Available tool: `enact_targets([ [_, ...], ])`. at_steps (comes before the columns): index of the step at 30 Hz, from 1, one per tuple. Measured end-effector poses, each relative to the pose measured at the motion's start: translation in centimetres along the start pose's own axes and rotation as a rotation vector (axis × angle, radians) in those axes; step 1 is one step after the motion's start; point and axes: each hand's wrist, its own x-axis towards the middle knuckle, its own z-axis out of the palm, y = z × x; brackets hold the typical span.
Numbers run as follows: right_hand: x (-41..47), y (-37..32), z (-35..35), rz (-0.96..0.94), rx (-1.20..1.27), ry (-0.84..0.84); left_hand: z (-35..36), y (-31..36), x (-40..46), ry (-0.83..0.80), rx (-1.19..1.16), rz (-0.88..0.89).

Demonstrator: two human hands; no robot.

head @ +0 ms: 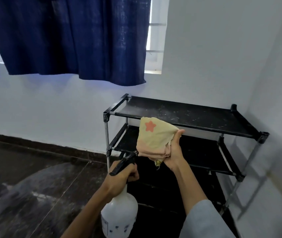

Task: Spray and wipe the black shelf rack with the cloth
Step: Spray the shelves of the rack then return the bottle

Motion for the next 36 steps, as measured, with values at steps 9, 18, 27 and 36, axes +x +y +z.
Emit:
enact_targets([
  [9,0.6,0.8,-1.2,-0.088,-0.261,0.073,0.9,0.8,1.3,0.033,0.304,-0.035],
  [18,1.3,1.0,-1.5,-0.086,-0.284,0.092,1.0,0.1,2.5,0.088,0.324,-0.147],
  [27,1.4,1.2,-1.4,-0.124,-0.308,0.108,2.1,0.4,3.1,-0.028,0.342,-0.129],
  [36,1.3,1.3,-1.6,-0.149,-0.342,0.086,2.9,0.8,4.0,-0.114,0.332,-0.16],
])
